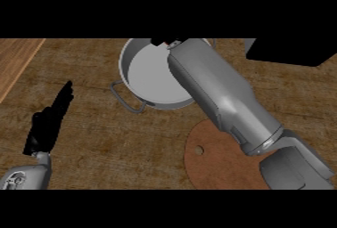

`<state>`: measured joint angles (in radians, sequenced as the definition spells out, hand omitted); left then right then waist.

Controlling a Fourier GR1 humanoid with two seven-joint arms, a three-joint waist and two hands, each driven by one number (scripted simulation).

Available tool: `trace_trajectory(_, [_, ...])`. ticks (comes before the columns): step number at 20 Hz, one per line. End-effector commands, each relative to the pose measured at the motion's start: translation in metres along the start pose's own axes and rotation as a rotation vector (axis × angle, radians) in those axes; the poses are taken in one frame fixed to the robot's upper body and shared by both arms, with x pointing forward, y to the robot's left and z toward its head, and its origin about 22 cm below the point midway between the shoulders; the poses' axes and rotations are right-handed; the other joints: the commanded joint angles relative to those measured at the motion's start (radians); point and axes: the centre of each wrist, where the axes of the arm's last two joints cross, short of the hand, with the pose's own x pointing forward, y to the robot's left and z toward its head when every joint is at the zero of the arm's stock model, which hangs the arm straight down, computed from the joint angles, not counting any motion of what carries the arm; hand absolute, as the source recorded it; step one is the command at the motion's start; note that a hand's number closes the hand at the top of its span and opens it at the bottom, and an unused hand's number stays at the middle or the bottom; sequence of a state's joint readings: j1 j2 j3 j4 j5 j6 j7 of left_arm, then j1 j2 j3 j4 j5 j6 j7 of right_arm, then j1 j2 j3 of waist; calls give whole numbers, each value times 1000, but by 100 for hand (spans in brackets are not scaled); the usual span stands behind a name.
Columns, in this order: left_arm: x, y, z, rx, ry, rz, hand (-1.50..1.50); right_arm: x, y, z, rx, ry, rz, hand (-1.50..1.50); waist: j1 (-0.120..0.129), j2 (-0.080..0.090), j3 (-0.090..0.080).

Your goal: Pick the tomato from the cutting board and place it in the pot

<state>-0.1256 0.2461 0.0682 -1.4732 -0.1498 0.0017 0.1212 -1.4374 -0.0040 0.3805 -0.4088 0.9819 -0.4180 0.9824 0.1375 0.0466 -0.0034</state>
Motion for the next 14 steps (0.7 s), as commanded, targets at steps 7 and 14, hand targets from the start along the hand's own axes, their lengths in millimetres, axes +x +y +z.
trace_trajectory(7, [3,4,-1,-11,-8,-11,0,-22,17,-14,73,135,-256,-150,13,16,3])
trace_trajectory(14, [7,-3,2,2,-10,-5,0,-29,23,-16,11,65,-339,-150,5,10,3])
